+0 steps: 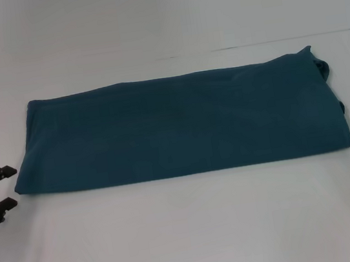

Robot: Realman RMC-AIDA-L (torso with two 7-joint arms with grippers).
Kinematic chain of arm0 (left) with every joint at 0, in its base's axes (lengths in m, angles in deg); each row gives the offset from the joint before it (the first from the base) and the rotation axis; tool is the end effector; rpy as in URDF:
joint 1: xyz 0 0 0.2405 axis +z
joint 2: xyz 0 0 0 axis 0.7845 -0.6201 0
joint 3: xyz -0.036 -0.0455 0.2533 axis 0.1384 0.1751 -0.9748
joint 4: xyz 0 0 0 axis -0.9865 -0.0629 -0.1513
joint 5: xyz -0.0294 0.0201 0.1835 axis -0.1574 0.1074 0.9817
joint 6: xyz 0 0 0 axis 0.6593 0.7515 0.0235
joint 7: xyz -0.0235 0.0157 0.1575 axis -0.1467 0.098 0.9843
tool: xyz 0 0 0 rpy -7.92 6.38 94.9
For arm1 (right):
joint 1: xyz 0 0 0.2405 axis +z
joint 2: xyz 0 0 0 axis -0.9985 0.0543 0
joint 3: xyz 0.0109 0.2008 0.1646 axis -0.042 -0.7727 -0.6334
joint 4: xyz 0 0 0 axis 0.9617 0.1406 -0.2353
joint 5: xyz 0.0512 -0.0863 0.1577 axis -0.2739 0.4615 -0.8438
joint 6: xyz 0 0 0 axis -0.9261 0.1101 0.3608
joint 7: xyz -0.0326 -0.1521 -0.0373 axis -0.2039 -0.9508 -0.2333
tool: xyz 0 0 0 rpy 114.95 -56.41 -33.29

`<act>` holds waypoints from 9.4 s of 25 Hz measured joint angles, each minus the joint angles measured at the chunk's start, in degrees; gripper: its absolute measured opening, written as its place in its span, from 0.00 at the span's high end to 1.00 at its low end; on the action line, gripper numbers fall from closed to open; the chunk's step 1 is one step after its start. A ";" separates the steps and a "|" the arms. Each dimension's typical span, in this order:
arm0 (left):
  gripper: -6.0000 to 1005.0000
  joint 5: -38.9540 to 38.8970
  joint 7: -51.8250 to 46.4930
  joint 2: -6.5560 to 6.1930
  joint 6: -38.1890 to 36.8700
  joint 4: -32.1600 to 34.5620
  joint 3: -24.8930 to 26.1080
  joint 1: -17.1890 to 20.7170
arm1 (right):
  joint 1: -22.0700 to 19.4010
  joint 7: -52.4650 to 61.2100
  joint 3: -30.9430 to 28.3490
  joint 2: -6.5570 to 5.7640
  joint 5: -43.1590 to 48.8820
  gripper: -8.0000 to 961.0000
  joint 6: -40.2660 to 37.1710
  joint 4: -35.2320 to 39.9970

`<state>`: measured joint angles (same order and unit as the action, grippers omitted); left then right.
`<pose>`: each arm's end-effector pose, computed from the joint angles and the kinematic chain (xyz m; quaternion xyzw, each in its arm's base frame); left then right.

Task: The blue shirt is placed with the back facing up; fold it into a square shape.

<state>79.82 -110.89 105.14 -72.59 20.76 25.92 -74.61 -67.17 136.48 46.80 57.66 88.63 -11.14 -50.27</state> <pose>-0.3681 0.3075 0.0344 -0.4231 -0.8134 -0.3516 0.1892 0.3325 0.2904 0.0743 -0.6437 0.6495 0.3864 0.1203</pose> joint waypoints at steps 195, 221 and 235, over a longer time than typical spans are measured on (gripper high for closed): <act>0.16 -14.25 16.98 0.88 -10.89 4.36 -11.51 -3.70 | 42.22 12.69 47.35 11.96 29.06 0.65 41.53 1.50; 0.16 -14.66 16.97 0.77 -10.24 4.35 -11.25 -4.42 | 32.92 18.11 34.57 6.52 31.13 0.96 40.20 11.10; 0.16 -14.65 16.55 0.70 -10.17 4.35 -11.25 -4.76 | 32.55 18.69 31.65 6.71 36.39 0.95 45.53 8.18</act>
<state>65.18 -94.34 105.84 -82.76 25.11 14.66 -79.36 -34.62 155.17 78.44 64.37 125.01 34.39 -42.10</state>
